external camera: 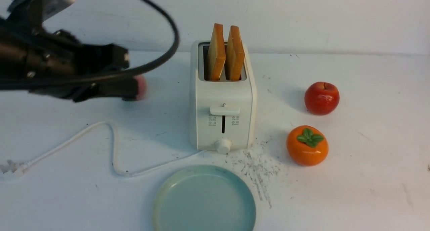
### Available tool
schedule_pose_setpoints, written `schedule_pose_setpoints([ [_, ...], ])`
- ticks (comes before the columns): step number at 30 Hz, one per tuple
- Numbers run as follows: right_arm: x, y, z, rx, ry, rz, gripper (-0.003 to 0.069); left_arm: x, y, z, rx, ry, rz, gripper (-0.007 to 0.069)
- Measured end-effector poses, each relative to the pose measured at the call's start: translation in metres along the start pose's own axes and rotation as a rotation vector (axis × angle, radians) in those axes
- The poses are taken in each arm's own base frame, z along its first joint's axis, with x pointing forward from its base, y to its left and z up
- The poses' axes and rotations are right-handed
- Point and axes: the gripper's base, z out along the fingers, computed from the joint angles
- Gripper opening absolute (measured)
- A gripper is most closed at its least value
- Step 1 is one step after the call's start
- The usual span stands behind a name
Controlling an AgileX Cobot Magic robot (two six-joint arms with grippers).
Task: Take toasted bread from bread machine on white table place on plate.
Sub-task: 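Reach for a toast slice standing in the toaster with the left gripper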
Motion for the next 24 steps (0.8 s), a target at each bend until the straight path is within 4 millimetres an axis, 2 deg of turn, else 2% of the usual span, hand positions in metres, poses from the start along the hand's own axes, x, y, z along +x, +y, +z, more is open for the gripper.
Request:
schedule_pose_setpoints([
  [3, 0.003, 0.002, 0.018, -0.013, 0.053, -0.022, -0.0018, -0.015, -0.016, 0.019, -0.019, 0.015, 0.044, -0.0014],
  [5, 0.007, 0.002, 0.026, -0.022, 0.052, -0.032, -0.0018, -0.028, -0.023, 0.040, -0.056, 0.027, 0.091, -0.0014],
  [7, 0.009, 0.001, 0.029, -0.026, 0.045, -0.036, -0.0018, -0.037, -0.028, 0.059, -0.072, 0.038, 0.114, -0.0014],
  [8, 0.009, 0.001, 0.029, -0.026, 0.044, -0.036, -0.0018, -0.038, -0.030, 0.058, -0.068, 0.032, 0.115, -0.0014],
  [9, 0.010, 0.001, 0.031, -0.028, 0.032, -0.039, -0.0018, -0.044, -0.033, 0.077, -0.073, 0.049, 0.129, -0.0014],
  [11, 0.010, 0.001, 0.031, -0.029, 0.028, -0.039, -0.0018, -0.048, -0.036, 0.089, -0.071, 0.053, 0.140, -0.0014],
  [13, 0.010, 0.001, 0.032, -0.030, 0.017, -0.039, -0.0018, -0.054, -0.045, 0.111, -0.074, 0.060, 0.205, -0.0001],
  [18, 0.007, 0.002, 0.032, -0.036, -0.015, -0.039, -0.0018, -0.065, -0.049, 0.136, -0.112, 0.039, 0.293, 0.0099],
  [20, 0.007, 0.002, 0.032, -0.037, -0.017, -0.038, -0.0018, -0.071, -0.047, 0.146, -0.130, 0.019, 0.295, 0.0179],
  [21, 0.006, 0.002, 0.032, -0.039, -0.018, -0.036, -0.0018, -0.074, -0.045, 0.154, -0.146, 0.006, 0.299, 0.0251],
  [24, 0.006, 0.002, 0.032, -0.039, -0.019, -0.036, -0.0018, -0.076, -0.040, 0.166, -0.167, 0.004, 0.308, 0.0364],
])
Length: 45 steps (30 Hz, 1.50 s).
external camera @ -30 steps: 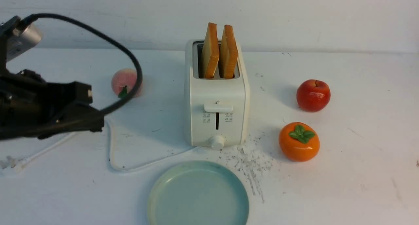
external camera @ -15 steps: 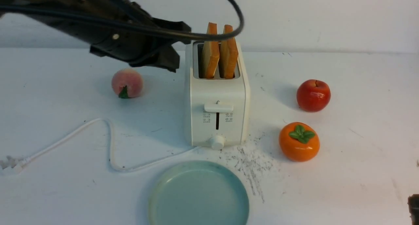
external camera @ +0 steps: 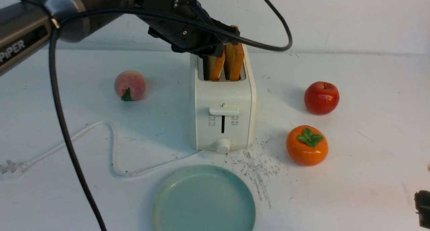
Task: Take toasted bread from bread machine on white table place on plate.
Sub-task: 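Reach for a toast slice standing in the toaster with the left gripper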
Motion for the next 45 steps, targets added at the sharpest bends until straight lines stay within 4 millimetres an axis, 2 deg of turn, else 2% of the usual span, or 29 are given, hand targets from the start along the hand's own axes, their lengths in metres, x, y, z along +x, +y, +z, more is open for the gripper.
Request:
schedule_pose_setpoints([
  [2, 0.000, 0.000, 0.000, 0.000, 0.000, 0.000, -0.0018, 0.001, 0.001, 0.006, -0.002, 0.000, -0.004, 0.0427],
  [5, 0.000, 0.000, 0.000, 0.000, -0.002, 0.000, -0.0018, 0.001, 0.002, 0.012, -0.003, -0.004, -0.014, 0.0469],
  [12, -0.002, 0.000, 0.000, -0.003, -0.017, 0.000, -0.0018, -0.001, 0.002, 0.019, -0.001, -0.046, -0.016, 0.0475],
  [14, -0.002, 0.000, 0.000, -0.004, -0.023, 0.000, -0.0017, 0.001, 0.004, 0.024, -0.010, -0.040, -0.009, 0.0456],
  [16, -0.002, 0.000, 0.000, -0.004, -0.025, 0.000, -0.0016, 0.003, 0.005, 0.030, -0.022, -0.029, 0.002, 0.0425],
  [19, -0.002, 0.000, 0.000, -0.004, -0.025, 0.000, -0.0016, 0.004, 0.008, 0.033, -0.042, -0.023, 0.024, 0.0338],
  [22, -0.002, 0.000, 0.000, -0.004, -0.025, 0.000, -0.0014, 0.004, 0.009, 0.033, -0.060, -0.029, 0.047, 0.0192],
  [24, -0.002, 0.000, 0.000, -0.004, -0.025, 0.000, -0.0013, 0.002, 0.010, 0.029, -0.068, -0.039, 0.059, 0.0101],
  [26, -0.002, 0.000, 0.000, -0.004, -0.025, 0.000, -0.0011, -0.001, 0.009, 0.022, -0.070, -0.052, 0.065, 0.0078],
  [29, -0.002, 0.001, 0.000, -0.007, -0.025, 0.004, -0.0009, -0.010, 0.005, -0.002, -0.061, -0.098, 0.063, 0.0080],
  [30, -0.002, 0.001, 0.000, -0.010, -0.024, 0.007, -0.0008, -0.015, 0.003, -0.016, -0.057, -0.121, 0.058, 0.0079],
  [31, -0.002, 0.001, 0.000, -0.013, -0.024, 0.012, -0.0008, -0.022, 0.000, -0.040, -0.051, -0.160, 0.052, 0.0079],
  [33, -0.002, 0.001, 0.000, -0.014, -0.024, 0.013, -0.0008, -0.026, -0.003, -0.059, -0.044, -0.190, 0.037, 0.0079],
  [35, -0.002, 0.001, 0.000, -0.016, -0.023, 0.016, -0.0008, -0.033, -0.008, -0.115, -0.025, -0.253, -0.015, 0.0079],
  [38, -0.002, 0.002, 0.000, -0.024, -0.022, 0.026, -0.0008, -0.029, -0.011, -0.173, -0.021, -0.267, -0.051, 0.0079],
  [40, -0.002, 0.003, 0.000, -0.033, -0.021, 0.038, -0.0008, -0.020, -0.012, -0.202, -0.026, -0.239, -0.058, 0.0079],
  [43, -0.002, 0.004, 0.000, -0.040, -0.020, 0.048, -0.0008, -0.003, -0.011, -0.222, -0.025, -0.172, -0.070, 0.0079],
  [44, -0.002, 0.004, 0.000, -0.040, -0.020, 0.047, -0.0008, -0.001, -0.011, -0.223, -0.025, -0.167, -0.070, 0.0079],
  [45, -0.002, 0.004, 0.000, -0.042, -0.019, 0.050, -0.0006, 0.012, -0.009, -0.222, -0.023, -0.121, -0.080, 0.0079],
])
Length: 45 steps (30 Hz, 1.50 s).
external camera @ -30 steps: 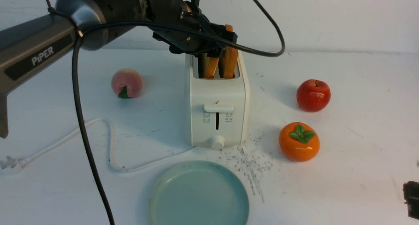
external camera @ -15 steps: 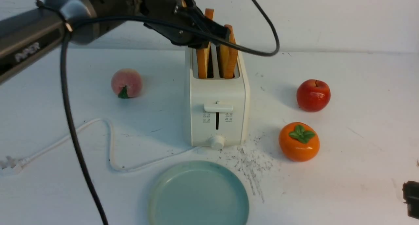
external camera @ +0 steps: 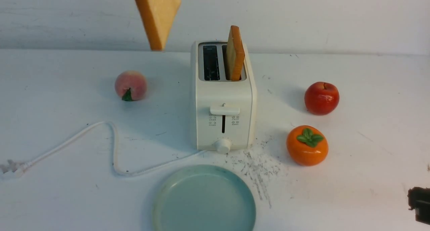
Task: Take toasted bread from bread machine on white table place on plate.
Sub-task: 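Reach for a toast slice standing in the toaster with the left gripper, then place the slice of bread on the plate with the left gripper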
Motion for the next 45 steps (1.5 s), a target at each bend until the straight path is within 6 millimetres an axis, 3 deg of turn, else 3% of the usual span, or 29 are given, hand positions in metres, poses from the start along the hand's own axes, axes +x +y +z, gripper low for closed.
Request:
schedule_pose_setpoints([
  [4, 0.000, 0.000, 0.000, -0.001, -0.001, 0.001, -0.0003, 0.040, 0.008, 0.019, 0.019, 0.126, -0.045, 0.0079],
  [9, -0.001, 0.000, 0.000, -0.002, -0.007, 0.001, -0.0001, 0.112, 0.017, 0.062, 0.109, 0.276, -0.186, 0.0079],
  [10, -0.001, 0.000, 0.000, -0.002, -0.007, 0.001, -0.0001, 0.114, 0.018, 0.064, 0.113, 0.273, -0.191, 0.0079],
  [12, -0.001, 0.000, 0.000, -0.002, -0.007, 0.001, -0.0001, 0.150, 0.024, 0.085, 0.149, 0.324, -0.246, 0.0079],
  [16, -0.001, 0.001, 0.000, -0.009, -0.006, 0.010, 0.0001, 0.185, 0.033, 0.104, 0.175, 0.315, -0.329, 0.0079],
  [24, -0.002, 0.002, 0.000, -0.021, -0.020, 0.025, 0.0004, 0.190, 0.032, 0.117, 0.234, 0.243, -0.385, 0.0079],
  [32, -0.002, 0.002, 0.000, -0.024, -0.022, 0.028, 0.0008, 0.210, 0.038, 0.157, 0.193, 0.348, -0.380, 0.0079],
  [45, -0.002, 0.002, 0.000, -0.024, -0.018, 0.028, 0.0012, 0.231, 0.046, 0.184, 0.143, 0.448, -0.360, 0.0079],
])
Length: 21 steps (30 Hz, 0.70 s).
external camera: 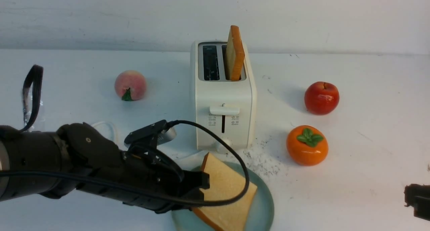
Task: Take toasted bread from bread machine on white table place on plate.
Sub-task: 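Place the slice of bread on the plate with the left gripper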
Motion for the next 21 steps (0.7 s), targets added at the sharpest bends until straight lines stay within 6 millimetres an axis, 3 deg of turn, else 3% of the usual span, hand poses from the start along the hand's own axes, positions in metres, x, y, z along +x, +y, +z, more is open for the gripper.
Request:
schedule_pose_setpoints([
  [4, 0.000, 0.000, 0.000, 0.000, 0.000, 0.000, 0.0015, 0.001, 0.002, 0.001, -0.017, 0.015, 0.035, 0.0110],
  [14, 0.000, 0.000, 0.000, 0.000, -0.001, 0.000, 0.0022, 0.004, 0.003, -0.002, -0.057, 0.095, 0.204, 0.0435],
  [21, -0.004, 0.001, -0.002, -0.002, -0.006, -0.010, 0.0022, -0.008, -0.007, -0.026, -0.127, 0.073, 0.288, 0.0440],
])
